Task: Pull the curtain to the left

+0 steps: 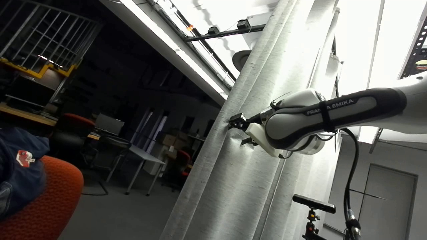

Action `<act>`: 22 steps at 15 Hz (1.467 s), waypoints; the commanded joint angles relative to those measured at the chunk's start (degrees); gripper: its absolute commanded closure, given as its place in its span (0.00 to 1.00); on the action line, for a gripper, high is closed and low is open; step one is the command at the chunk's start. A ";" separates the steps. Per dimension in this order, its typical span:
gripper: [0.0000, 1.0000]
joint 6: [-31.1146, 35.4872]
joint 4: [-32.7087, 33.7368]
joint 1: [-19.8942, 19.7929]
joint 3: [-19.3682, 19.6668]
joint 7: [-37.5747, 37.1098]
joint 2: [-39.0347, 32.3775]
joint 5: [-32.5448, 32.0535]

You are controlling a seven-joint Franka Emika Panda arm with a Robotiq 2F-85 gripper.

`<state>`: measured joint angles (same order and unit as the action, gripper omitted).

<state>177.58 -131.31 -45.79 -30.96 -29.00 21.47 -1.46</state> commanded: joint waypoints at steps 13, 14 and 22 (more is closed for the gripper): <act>0.87 1.73 6.38 -7.62 -5.39 0.28 -3.25 -3.19; 0.96 1.49 6.59 -8.02 -5.85 0.24 -3.31 -3.17; 1.00 -2.58 7.79 -13.41 -16.03 -2.17 -2.40 -2.99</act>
<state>177.63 -124.83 -56.90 -42.29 -28.53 18.81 -3.17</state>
